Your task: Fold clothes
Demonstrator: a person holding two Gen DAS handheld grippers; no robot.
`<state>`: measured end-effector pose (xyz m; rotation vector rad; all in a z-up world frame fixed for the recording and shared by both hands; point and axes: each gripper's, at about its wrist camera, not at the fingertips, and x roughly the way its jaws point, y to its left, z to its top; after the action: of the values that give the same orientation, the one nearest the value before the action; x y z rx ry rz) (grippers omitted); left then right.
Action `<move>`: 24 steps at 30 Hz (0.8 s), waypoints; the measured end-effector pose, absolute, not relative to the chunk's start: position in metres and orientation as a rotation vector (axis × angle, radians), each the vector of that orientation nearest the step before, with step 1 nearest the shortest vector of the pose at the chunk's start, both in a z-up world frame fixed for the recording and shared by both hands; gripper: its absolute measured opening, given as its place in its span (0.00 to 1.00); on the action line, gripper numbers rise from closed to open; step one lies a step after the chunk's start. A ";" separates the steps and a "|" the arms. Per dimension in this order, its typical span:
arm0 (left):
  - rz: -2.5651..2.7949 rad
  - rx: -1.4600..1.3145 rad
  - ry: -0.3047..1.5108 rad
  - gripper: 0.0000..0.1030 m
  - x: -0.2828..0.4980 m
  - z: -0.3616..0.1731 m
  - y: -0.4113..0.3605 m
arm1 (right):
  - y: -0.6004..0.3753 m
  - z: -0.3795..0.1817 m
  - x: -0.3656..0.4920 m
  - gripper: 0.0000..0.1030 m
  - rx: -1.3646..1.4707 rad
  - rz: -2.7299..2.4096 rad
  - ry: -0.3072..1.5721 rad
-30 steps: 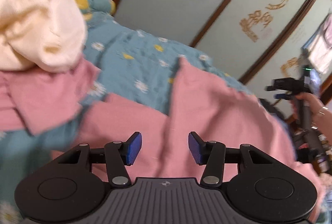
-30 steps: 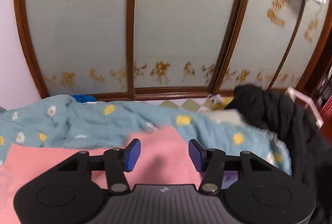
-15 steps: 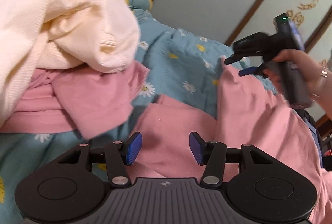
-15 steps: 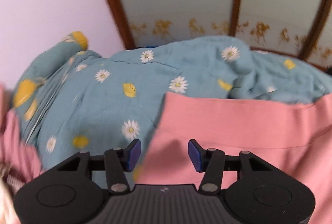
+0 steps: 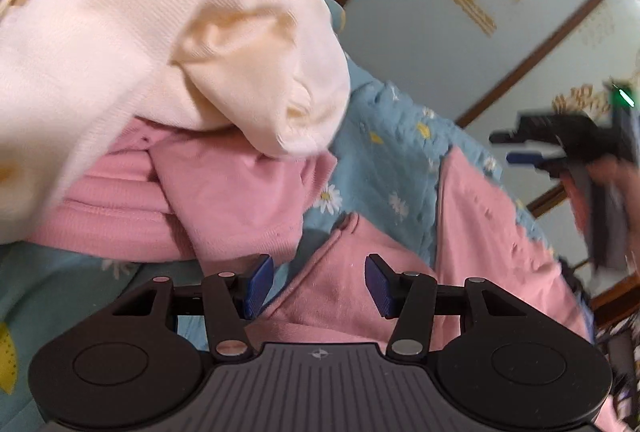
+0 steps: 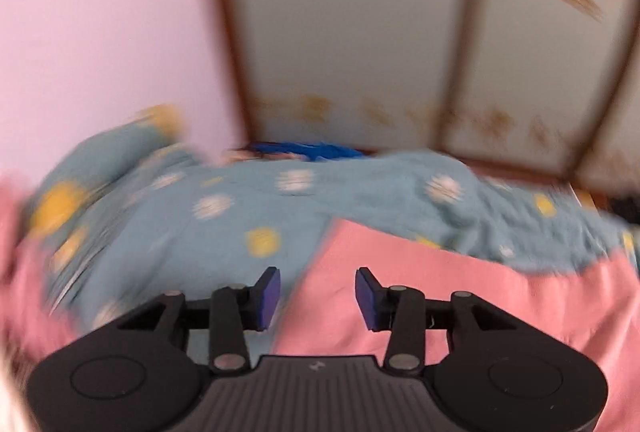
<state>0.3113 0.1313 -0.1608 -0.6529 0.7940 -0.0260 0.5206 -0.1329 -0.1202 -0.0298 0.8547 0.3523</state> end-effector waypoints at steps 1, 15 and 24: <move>-0.018 -0.660 0.788 0.49 0.311 -0.159 0.133 | -0.125 -0.120 0.495 0.39 -0.046 0.502 0.871; 0.108 -0.687 0.746 0.49 0.280 -0.139 0.186 | 0.015 -0.195 0.328 0.05 -0.781 1.057 0.929; -0.108 -0.565 0.853 0.49 0.301 -0.151 0.133 | -0.175 -0.121 0.335 0.05 -0.245 0.769 0.900</move>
<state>0.3007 0.1327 -0.1508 -0.5646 0.8530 -0.1078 0.3347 -0.1751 -0.1207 -0.2454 0.9004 0.7692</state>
